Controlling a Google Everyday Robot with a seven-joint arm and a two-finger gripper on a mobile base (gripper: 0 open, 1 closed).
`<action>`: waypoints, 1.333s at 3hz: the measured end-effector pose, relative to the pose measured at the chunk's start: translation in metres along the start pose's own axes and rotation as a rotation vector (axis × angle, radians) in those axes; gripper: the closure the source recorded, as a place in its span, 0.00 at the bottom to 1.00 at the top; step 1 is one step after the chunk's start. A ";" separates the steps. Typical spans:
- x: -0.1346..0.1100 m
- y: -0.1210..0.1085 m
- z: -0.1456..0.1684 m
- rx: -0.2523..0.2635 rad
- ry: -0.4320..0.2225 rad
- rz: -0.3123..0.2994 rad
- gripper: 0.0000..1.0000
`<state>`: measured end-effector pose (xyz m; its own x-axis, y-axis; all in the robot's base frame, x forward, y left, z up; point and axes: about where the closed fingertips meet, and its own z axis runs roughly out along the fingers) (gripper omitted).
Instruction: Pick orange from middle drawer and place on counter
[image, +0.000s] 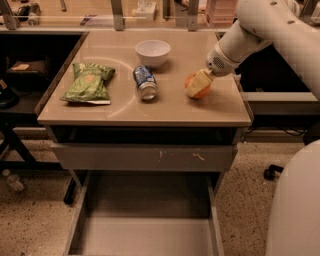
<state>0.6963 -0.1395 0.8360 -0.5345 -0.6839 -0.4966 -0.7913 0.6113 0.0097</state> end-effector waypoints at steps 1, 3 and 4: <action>0.000 0.000 0.000 0.000 0.000 0.000 0.59; 0.000 0.000 0.000 0.000 0.000 0.000 0.13; 0.000 0.000 0.000 0.000 0.000 0.000 0.00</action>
Offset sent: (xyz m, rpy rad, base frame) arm 0.0000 0.0000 0.0000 0.0000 0.0001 0.0000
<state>0.6963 -0.1394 0.8358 -0.5345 -0.6840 -0.4964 -0.7914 0.6112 0.0100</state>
